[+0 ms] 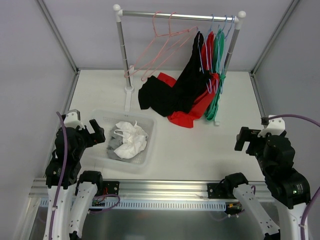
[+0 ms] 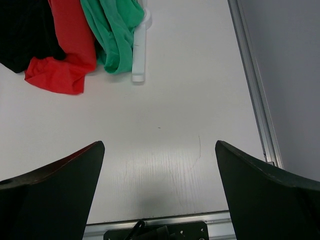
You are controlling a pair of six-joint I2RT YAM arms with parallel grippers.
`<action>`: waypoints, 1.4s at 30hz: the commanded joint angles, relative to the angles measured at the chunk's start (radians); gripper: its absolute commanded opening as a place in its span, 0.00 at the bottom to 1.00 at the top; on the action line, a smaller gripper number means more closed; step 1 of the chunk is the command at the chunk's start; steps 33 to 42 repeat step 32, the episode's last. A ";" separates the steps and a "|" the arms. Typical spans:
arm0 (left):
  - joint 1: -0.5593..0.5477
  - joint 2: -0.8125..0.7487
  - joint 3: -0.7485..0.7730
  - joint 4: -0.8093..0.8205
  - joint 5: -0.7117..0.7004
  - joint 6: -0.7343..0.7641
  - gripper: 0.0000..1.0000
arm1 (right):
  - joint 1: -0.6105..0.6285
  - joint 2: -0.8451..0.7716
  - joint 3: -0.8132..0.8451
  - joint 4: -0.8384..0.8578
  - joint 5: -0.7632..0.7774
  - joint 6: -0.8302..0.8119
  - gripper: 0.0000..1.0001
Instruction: Remove the tank top from the hanger
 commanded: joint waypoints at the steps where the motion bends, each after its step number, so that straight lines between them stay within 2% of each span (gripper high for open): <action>1: 0.000 -0.003 0.002 0.071 0.024 0.018 0.99 | -0.005 0.021 -0.018 0.016 0.005 0.015 0.99; 24: 0.000 0.004 -0.022 0.093 0.054 0.010 0.99 | -0.005 0.060 -0.063 0.129 -0.075 0.020 0.99; 42: 0.000 0.001 -0.024 0.094 0.057 0.010 0.99 | -0.003 0.070 -0.099 0.163 -0.072 0.028 1.00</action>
